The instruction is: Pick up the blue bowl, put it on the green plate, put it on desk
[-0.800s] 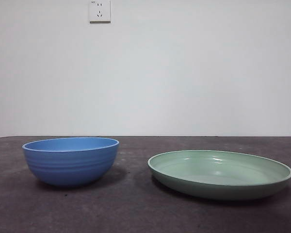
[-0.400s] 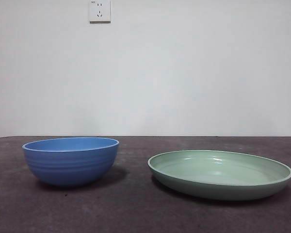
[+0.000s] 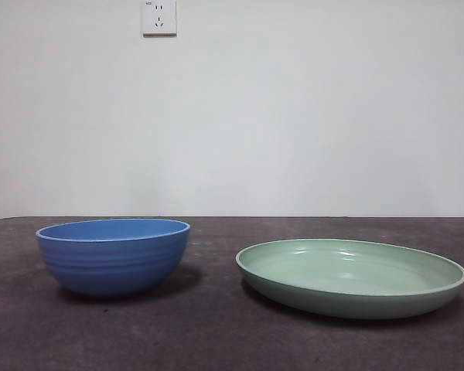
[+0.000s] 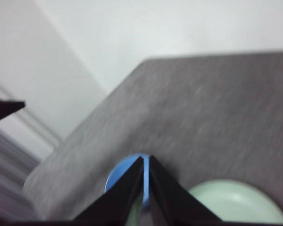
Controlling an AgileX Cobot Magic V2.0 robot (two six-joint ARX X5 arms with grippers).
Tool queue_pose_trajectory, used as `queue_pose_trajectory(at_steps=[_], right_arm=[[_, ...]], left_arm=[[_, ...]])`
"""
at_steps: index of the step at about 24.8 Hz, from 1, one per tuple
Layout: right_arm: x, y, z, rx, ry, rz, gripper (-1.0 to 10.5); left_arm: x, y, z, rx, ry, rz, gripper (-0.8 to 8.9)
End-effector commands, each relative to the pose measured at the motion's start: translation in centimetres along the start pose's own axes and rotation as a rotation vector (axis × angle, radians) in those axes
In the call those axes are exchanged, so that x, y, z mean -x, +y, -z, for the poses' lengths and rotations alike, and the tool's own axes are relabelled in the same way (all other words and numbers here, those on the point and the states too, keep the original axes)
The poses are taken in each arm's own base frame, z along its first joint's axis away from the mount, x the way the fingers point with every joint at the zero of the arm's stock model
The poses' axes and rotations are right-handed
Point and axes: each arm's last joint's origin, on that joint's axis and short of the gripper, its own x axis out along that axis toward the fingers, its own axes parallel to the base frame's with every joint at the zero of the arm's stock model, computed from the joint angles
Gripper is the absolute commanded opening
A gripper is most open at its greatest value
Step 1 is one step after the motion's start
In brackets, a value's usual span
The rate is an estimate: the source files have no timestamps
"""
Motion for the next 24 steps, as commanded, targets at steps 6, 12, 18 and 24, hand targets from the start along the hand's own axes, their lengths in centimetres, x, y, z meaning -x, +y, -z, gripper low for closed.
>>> queue_pose_trajectory(at_steps=[6,12,18,24], right_arm=[[-0.3,0.0,1.4,0.041,0.172,0.000,0.1],[-0.2,0.0,1.8,0.033,0.202,0.008,0.1],[-0.2,-0.1,1.8,0.058,0.198,0.021,1.2],[-0.2,-0.3,1.7,0.067,0.189,0.104,6.0]], left_arm=[[-0.2,-1.1,0.5,-0.028,0.094,0.074,0.34],[-0.3,-1.4,0.6,-0.036,0.106,0.095,0.54],[-0.3,-1.5,0.6,-0.038,0.102,0.095,2.76],[-0.3,-1.4,0.6,-0.063,0.100,0.093,5.95]])
